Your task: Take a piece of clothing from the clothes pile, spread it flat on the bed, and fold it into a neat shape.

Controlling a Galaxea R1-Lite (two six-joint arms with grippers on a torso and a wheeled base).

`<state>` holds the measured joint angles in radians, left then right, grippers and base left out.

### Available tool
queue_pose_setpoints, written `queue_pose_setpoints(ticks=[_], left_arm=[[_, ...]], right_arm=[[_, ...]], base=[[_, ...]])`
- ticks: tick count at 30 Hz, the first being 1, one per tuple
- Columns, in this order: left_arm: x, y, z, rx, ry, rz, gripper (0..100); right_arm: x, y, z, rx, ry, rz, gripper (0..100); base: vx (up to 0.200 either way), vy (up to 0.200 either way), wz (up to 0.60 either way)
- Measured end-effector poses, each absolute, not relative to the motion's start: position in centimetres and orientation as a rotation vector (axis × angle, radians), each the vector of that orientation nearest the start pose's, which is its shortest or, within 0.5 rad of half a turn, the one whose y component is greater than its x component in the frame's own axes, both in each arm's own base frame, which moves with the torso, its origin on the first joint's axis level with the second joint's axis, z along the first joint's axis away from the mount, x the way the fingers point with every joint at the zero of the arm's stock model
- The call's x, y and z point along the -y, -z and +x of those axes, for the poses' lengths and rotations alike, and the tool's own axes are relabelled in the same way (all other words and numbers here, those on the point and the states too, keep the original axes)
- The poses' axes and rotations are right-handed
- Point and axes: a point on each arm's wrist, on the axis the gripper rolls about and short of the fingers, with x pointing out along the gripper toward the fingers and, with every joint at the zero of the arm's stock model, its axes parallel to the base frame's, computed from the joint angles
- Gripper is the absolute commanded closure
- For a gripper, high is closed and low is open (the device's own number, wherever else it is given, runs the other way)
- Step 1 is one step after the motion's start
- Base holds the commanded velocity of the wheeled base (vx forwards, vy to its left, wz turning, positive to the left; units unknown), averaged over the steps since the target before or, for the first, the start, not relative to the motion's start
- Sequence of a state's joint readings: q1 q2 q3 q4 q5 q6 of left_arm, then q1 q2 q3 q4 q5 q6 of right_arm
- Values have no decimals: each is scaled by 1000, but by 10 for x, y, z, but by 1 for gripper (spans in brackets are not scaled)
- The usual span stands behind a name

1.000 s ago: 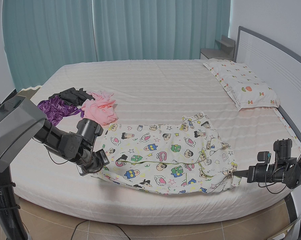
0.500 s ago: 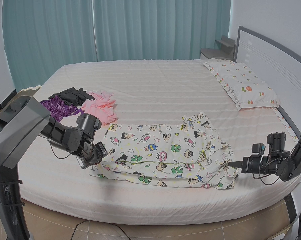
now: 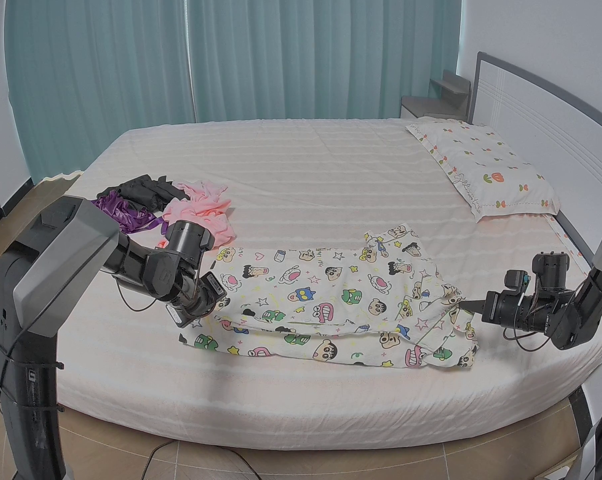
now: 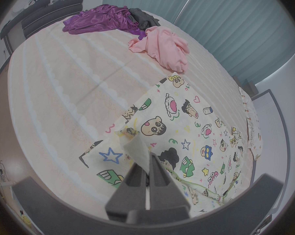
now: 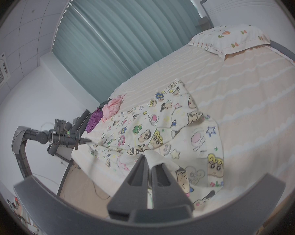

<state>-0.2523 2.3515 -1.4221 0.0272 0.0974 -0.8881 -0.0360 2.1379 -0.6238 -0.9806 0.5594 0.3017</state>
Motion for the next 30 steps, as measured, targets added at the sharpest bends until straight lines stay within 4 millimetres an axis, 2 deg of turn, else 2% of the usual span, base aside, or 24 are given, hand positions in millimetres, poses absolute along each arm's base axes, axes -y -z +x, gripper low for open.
queue_pose_setpoints(ticks=[6,11,21,22,23,24,30], left_arm=[[103,-26,432,-924,-294,-662,100],[104,-27,442,-894,-305,-718,100],[108,-15,458,-886,-303,-733,100],[108,-14,459,-885,-301,-734,0],[109,-14,459,-884,-301,-734,0],[109,-13,460,-883,-300,-735,0],[108,-11,463,-867,-325,-780,0]], right_arm=[[4,-19,338,-576,-385,451,100],[5,-6,340,-604,-375,463,100],[5,3,348,-618,-366,490,100],[5,5,349,-620,-364,495,100],[5,5,350,-621,-364,498,100],[5,6,350,-623,-364,499,0],[6,11,352,-634,-354,510,0]], base=[[0,0,0],[0,0,0],[0,0,0],[0,0,0],[0,0,0],[0,0,0],[0,0,0]])
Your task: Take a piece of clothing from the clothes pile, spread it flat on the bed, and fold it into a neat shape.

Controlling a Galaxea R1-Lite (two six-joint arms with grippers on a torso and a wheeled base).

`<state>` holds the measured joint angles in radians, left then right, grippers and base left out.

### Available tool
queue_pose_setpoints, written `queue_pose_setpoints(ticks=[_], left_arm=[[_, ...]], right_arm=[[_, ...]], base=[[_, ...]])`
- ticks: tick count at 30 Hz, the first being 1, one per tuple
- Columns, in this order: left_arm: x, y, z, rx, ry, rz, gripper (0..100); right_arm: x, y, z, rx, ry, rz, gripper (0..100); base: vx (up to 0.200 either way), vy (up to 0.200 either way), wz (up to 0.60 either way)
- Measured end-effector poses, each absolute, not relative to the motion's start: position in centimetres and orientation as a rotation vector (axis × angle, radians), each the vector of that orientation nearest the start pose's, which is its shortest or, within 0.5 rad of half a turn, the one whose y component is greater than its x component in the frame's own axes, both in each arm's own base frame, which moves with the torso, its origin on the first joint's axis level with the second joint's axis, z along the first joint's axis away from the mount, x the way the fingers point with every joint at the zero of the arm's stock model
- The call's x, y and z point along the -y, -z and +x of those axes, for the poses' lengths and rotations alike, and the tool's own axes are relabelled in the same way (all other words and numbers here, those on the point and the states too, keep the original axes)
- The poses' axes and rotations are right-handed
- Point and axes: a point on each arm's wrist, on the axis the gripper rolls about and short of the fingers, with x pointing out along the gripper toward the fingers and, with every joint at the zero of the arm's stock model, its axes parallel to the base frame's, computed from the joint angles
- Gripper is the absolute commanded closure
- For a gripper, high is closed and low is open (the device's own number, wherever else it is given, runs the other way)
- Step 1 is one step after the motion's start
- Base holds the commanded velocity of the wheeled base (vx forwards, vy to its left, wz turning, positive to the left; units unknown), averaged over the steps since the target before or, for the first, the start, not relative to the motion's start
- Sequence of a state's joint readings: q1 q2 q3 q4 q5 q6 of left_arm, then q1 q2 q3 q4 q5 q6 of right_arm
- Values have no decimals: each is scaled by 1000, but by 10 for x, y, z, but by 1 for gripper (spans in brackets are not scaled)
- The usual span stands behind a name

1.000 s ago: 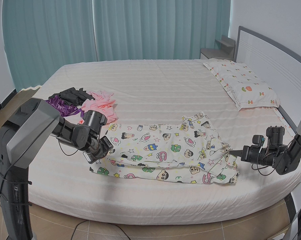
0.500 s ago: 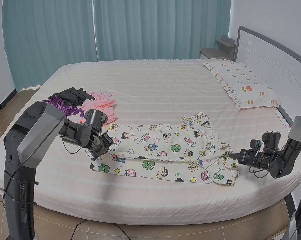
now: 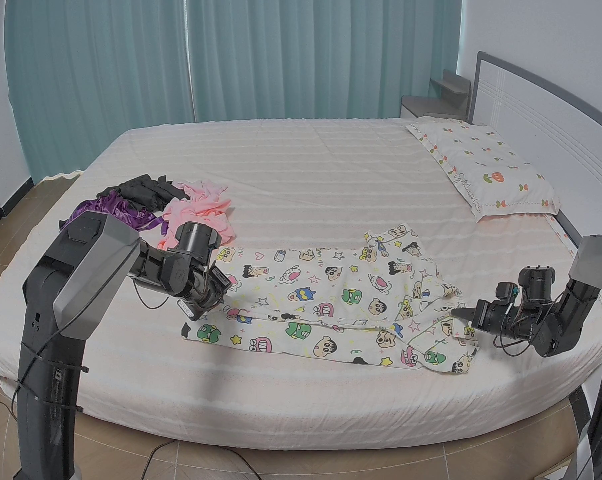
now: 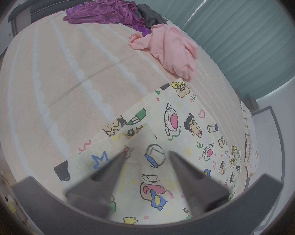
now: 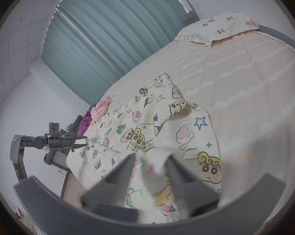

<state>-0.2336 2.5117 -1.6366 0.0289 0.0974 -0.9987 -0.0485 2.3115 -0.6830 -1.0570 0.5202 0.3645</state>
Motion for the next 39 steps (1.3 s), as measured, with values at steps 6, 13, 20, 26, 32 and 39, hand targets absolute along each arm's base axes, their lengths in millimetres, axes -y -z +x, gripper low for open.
queue_pose_setpoints(ticks=[6,13,20,26,32,39], left_arm=[[98,-14,467,-835,-342,-816,0],[84,-28,464,-805,-331,-858,0],[71,-44,442,-801,-276,-905,0],[64,-47,409,-809,-237,-956,0],[62,-48,370,-761,-181,-1008,0],[65,-55,332,-651,-80,-1075,0]], right_arm=[[13,7,348,-610,-279,543,0],[20,-4,337,-519,-219,612,0],[0,-10,310,-438,-142,724,0],[-37,-8,294,-465,-115,793,0],[-58,-1,289,-489,-106,830,0],[-72,16,291,-524,-75,837,0]], base=[[0,0,0],[0,0,0],[0,0,0],[0,0,0],[0,0,0],[0,0,0]])
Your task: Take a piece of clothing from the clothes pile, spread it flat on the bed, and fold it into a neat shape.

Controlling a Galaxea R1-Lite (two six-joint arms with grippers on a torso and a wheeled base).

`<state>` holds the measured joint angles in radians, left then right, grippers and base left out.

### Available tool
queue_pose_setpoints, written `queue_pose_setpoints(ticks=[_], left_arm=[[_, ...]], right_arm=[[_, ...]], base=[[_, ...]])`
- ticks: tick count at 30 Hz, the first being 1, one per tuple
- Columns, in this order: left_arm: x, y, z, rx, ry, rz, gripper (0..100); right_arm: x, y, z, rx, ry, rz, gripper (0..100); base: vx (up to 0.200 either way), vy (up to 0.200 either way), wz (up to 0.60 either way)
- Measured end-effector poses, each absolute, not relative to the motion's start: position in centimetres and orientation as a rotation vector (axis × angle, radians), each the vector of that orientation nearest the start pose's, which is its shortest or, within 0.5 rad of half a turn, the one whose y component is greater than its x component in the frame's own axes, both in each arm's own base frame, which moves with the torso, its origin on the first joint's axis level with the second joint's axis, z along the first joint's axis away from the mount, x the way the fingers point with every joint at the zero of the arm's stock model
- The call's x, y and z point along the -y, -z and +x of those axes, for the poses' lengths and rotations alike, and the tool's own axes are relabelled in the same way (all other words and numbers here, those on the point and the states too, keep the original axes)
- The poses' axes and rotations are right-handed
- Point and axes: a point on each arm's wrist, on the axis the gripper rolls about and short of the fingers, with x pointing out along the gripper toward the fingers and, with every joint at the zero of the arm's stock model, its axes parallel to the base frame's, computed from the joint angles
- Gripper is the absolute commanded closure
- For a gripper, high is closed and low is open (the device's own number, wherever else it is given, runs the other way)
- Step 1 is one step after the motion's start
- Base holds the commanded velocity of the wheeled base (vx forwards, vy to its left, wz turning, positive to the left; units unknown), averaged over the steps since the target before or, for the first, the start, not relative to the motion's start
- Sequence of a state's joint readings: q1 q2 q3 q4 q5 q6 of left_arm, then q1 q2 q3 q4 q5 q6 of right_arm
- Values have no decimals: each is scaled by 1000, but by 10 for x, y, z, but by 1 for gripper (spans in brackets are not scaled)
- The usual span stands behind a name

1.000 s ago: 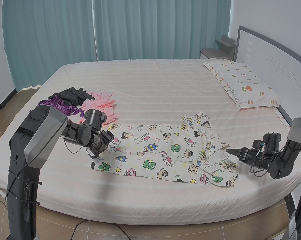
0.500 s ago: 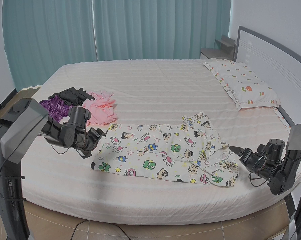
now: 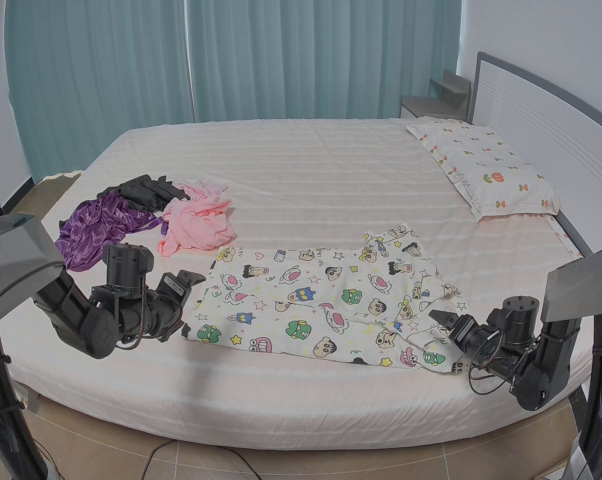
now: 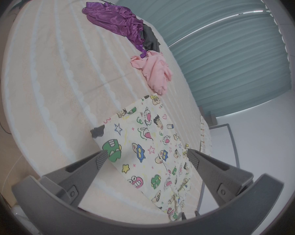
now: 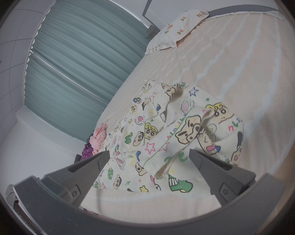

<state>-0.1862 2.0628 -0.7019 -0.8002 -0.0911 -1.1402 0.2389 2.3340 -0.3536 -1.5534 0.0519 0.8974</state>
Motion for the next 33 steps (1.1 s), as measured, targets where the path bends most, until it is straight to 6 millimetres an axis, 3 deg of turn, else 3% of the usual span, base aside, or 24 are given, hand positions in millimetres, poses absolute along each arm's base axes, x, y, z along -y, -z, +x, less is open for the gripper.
queue_pose_setpoints(ticks=[10,23,24,33], left_arm=[[66,-51,315,-677,-83,-1085,0],[66,-47,314,-685,-91,-1076,0],[66,-47,314,-685,-91,-1076,0],[66,-47,314,-683,-93,-1077,0]], right_arm=[[-84,40,302,-554,-65,819,0],[-87,44,308,-550,-70,823,0],[-88,44,309,-551,-70,822,100],[-88,43,309,-537,-58,819,100]], base=[[0,0,0],[0,0,0],[0,0,0],[0,0,0]])
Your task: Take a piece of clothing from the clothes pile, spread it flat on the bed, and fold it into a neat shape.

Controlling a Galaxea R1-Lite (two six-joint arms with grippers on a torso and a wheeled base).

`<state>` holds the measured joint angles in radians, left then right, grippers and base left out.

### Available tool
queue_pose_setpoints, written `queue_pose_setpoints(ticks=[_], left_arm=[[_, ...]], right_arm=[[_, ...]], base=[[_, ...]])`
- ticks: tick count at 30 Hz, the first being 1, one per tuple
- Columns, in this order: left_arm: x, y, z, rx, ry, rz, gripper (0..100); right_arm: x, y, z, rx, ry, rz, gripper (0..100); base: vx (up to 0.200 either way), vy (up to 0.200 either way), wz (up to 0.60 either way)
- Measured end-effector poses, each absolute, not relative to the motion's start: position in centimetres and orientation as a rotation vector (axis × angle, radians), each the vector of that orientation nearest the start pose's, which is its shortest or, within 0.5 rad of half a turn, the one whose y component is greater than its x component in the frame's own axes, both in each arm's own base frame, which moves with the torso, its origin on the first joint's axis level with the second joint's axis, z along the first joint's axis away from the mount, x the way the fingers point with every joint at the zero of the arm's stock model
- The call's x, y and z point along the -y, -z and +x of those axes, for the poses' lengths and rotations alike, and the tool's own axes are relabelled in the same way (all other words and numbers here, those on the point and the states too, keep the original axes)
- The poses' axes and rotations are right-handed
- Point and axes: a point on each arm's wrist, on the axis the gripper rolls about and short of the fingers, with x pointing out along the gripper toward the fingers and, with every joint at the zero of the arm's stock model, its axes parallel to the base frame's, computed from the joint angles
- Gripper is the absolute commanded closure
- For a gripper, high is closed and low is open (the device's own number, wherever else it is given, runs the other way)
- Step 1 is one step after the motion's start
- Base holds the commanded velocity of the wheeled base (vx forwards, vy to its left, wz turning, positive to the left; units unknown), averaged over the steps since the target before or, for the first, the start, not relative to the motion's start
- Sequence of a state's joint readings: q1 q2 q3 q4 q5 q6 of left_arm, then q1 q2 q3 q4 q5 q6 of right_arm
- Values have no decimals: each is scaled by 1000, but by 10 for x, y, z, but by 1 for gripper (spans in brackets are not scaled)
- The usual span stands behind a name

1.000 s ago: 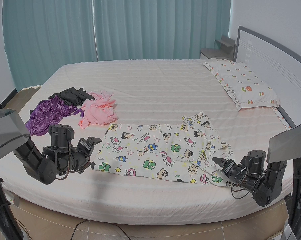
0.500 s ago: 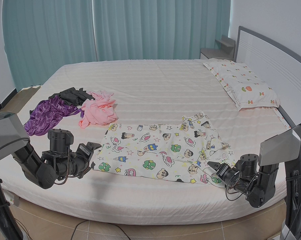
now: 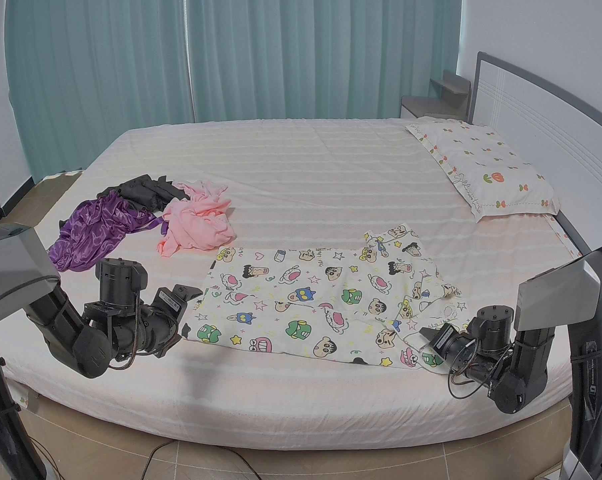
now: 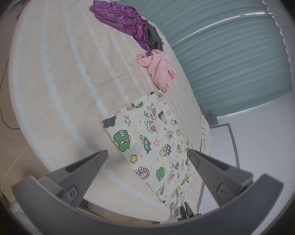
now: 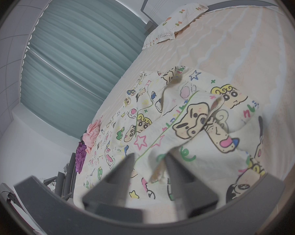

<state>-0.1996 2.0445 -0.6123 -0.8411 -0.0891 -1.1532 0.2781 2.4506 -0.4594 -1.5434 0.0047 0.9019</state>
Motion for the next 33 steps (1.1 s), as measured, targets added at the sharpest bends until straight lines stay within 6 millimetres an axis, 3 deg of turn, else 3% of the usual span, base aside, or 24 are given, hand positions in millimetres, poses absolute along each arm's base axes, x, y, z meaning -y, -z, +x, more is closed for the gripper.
queue_pose_setpoints(ticks=[16,33], left_arm=[[65,-47,314,-682,-92,-1077,0],[66,-47,314,-684,-91,-1074,0]], right_arm=[[-90,27,289,-523,-28,796,100],[-106,6,269,-503,-60,773,100]], base=[[0,0,0],[0,0,0]])
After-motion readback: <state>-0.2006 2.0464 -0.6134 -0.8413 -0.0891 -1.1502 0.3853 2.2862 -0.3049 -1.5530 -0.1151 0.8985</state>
